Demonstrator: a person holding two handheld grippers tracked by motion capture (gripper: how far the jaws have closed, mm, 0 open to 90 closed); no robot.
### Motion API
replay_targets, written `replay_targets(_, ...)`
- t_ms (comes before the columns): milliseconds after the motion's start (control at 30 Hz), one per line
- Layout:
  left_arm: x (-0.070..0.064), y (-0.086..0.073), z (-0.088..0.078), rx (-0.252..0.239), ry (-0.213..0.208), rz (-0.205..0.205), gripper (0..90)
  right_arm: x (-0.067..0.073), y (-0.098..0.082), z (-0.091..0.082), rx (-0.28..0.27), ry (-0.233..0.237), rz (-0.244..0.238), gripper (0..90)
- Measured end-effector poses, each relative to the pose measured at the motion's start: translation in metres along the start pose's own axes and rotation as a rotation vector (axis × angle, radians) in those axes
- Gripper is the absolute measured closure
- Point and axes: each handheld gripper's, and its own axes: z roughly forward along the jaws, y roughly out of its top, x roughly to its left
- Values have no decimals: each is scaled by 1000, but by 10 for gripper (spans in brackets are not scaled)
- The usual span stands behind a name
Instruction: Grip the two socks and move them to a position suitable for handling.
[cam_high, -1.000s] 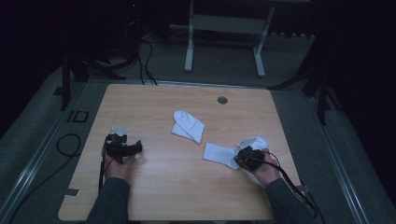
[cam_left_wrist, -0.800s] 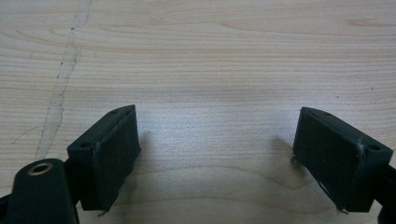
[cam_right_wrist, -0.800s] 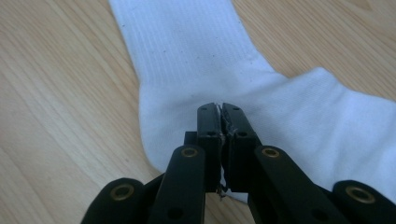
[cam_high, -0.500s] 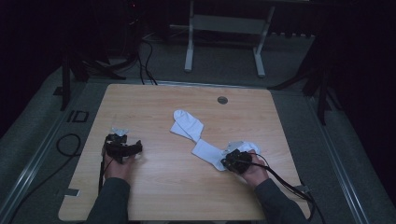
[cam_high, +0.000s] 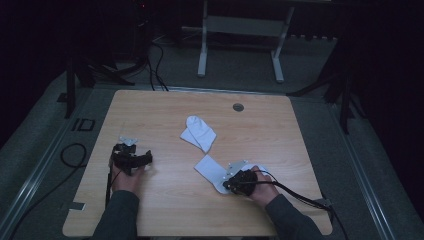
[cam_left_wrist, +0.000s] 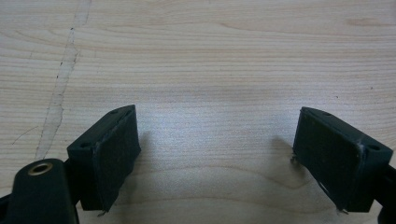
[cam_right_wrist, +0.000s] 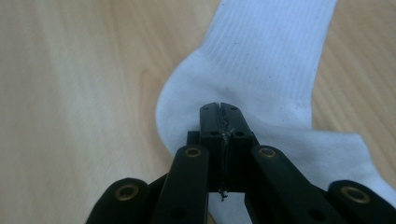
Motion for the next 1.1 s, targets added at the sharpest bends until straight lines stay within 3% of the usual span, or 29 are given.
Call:
replay_targets(133,0,0,0,0,0,1,145,-4,-5,-4,12,25,-4,867)
replay_targets(233,0,0,0,0,0,1,145,-13,-10,-10,28,-42,25,834)
replay_targets(400,0,0,0,0,0,1,146,-16,-5,-13,-21,-67,51,826)
replay_targets(533,0,0,0,0,0,1,145,-17,0,-5,-3,-72,54,828)
replay_targets(600,0,0,0,0,0,0,146,-18,3,4,-6,-52,66,842)
replay_targets(900,0,0,0,0,0,1,145,-16,28,21,-33,4,10,856)
replay_targets(1100,0,0,0,0,0,1,145,-14,43,32,-66,65,-22,861)
